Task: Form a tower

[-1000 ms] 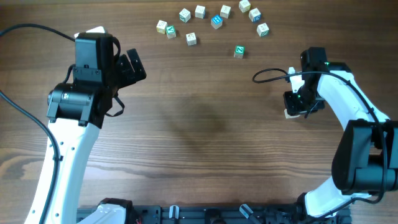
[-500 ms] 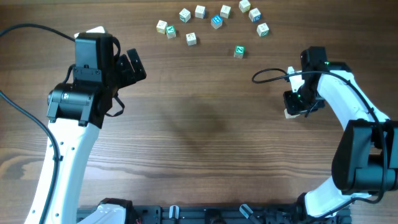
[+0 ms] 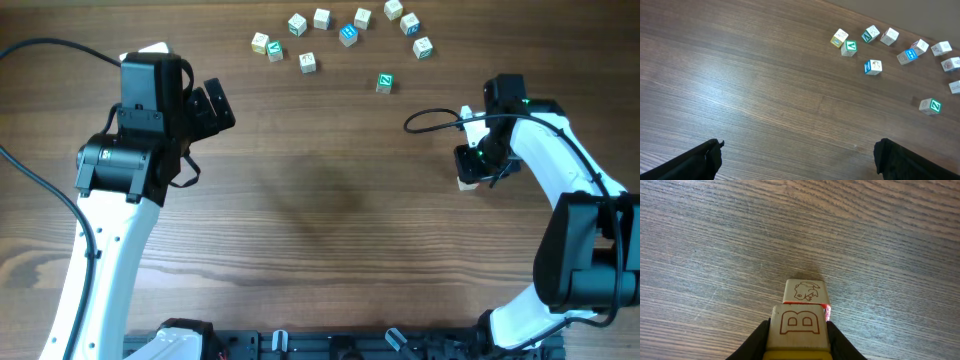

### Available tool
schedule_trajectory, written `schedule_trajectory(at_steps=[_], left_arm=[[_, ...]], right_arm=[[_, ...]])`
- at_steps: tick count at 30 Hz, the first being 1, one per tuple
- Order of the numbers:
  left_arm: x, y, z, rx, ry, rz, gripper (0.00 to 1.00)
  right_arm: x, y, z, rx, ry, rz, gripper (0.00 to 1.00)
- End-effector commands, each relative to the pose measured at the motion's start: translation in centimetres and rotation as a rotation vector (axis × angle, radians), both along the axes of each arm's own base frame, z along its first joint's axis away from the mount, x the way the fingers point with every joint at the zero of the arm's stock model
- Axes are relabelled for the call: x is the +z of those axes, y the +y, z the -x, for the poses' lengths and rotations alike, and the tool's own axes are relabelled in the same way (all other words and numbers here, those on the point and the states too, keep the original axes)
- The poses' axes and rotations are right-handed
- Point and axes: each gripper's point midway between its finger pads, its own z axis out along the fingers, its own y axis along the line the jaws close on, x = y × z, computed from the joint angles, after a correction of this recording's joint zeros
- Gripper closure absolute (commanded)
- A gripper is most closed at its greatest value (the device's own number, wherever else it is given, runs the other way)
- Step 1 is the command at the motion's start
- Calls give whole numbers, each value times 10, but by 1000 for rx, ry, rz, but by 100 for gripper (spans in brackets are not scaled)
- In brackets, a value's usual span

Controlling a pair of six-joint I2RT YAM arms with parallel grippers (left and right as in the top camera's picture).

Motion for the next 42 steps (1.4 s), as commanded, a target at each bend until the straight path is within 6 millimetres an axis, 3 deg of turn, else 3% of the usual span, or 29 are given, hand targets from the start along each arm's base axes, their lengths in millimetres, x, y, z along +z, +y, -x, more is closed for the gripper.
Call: schedule_trajectory(at_steps=[1,11,14,16,22,32,36,42], left_arm=[[-1,4,0,23,-1,-1,0],[-1,4,0,23,-1,-1,0],[-1,4,0,23,-1,-1,0],[-1,4,0,23,-1,-1,0],[-1,4,0,23,-1,-1,0],[-1,4,0,23,-1,-1,0],[-1,4,0,23,-1,-1,0],[-1,4,0,23,-1,-1,0]], right_arm=[[1,-5,-7,11,-6,32,84],[1,-7,-7,2,-6,43,79],[1,-7,-7,1,-7,44,62],[1,-7,-7,1,-8,43,43],[1,-5,-9,-24,-15,28,22],[1,-5,-9,-27,-15,28,19],[1,-2,-10,-59,-19,10,1],[15,-2,-15,-130,-25,6,0]])
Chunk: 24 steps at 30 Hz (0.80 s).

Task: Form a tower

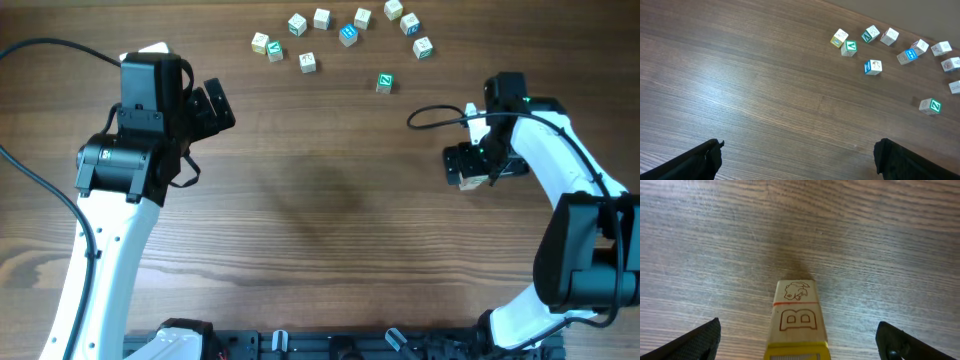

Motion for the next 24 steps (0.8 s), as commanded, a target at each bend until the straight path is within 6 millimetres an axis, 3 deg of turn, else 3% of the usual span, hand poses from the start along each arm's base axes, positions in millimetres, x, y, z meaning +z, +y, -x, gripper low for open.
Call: schedule_trajectory(at_steps=[1,7,10,12,14,22,24], left_arm=[[-1,4,0,22,-1,-1,0],[-1,4,0,22,-1,-1,0],[-1,4,0,22,-1,-1,0],[-1,4,0,22,-1,-1,0],[-1,4,0,22,-1,-1,0],[-1,4,0,22,-1,-1,0],[-1,4,0,22,-1,-1,0]], right_arm=[[15,3,-15,-64,-31,-21,0],[78,1,-24,-423,-93,-36,0],[105,2,-10,-902,-87,-73,0],[108,23,-3,-1092,-3,-181,0],[110,41,-6,-1107,47,-282,0],[107,34,-4,-1115,33,-241,0],[102,27,9,-1284,68,-171,0]])
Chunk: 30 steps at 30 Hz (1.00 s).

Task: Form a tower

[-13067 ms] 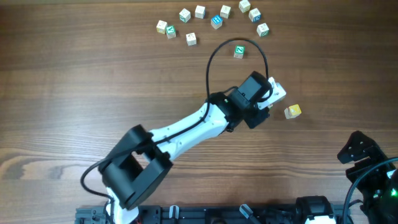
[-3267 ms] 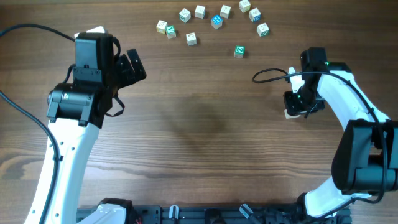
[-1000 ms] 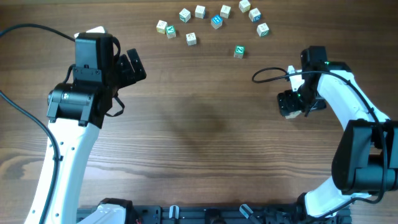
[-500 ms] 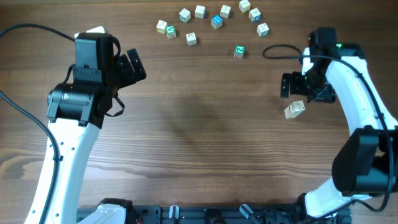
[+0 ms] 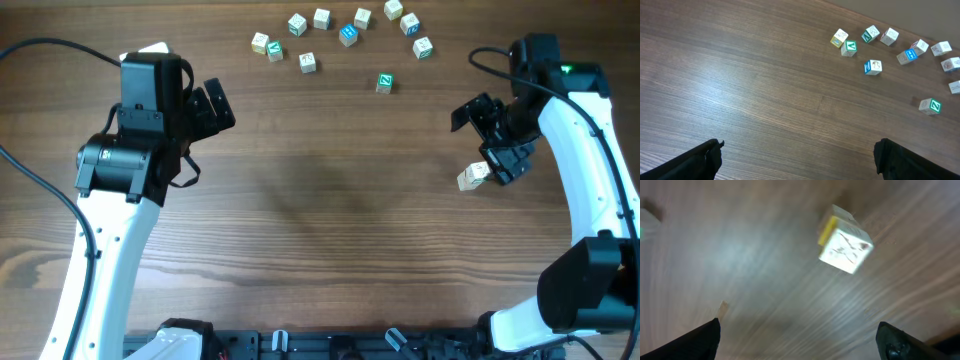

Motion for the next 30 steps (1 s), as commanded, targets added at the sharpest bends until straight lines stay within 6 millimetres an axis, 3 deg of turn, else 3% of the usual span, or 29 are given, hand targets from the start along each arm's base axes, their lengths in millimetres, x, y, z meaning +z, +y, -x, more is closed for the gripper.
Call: schedule_trajectory(at_steps=[1,6,8,14,23,30], left_arm=[[-1,4,0,23,-1,-1,0],[-1,4,0,23,-1,-1,0],[-1,4,0,23,-1,-1,0],[-1,4,0,23,-1,-1,0],[-1,4,0,23,-1,-1,0],[-1,4,0,23,-1,-1,0]], right_arm=[[-4,-9,12,-208,74,46,0],[-25,-9,14,-212,92,50,0],[-32,-21,12,-235,86,118,0],[-54,-27,14,-242,165,125,0],[-60,-48,10,-287,166,157,0],[-75,-42,10,-237,206,114,0]])
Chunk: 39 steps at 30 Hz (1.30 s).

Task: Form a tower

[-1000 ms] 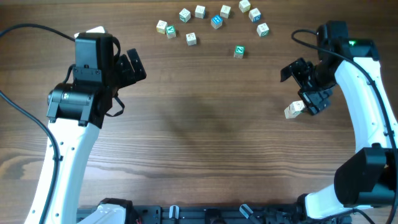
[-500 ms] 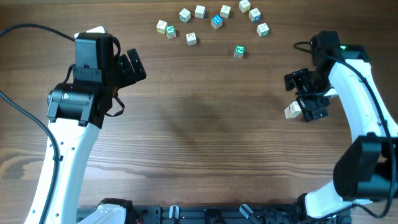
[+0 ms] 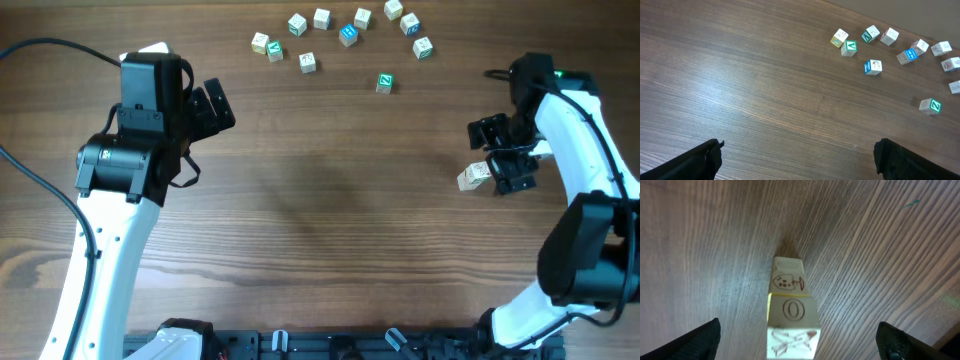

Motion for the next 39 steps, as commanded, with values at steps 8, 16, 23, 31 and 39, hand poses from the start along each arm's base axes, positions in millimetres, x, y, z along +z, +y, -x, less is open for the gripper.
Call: schedule_trajectory(at_steps=[8,16,23,31,39], left_arm=[[-1,4,0,22,-1,-1,0],[-1,4,0,22,-1,-1,0],[-1,4,0,22,-1,-1,0],[-1,4,0,22,-1,-1,0],[-1,4,0,22,-1,-1,0]], right_arm=[[-22,2,-1,23,45,-20,0],[-43,6,7,40,48,-43,1],[-58,14,0,79,-9,-92,4],[-58,5,-3,63,-22,-86,18],[-58,3,-3,56,-22,-87,31]])
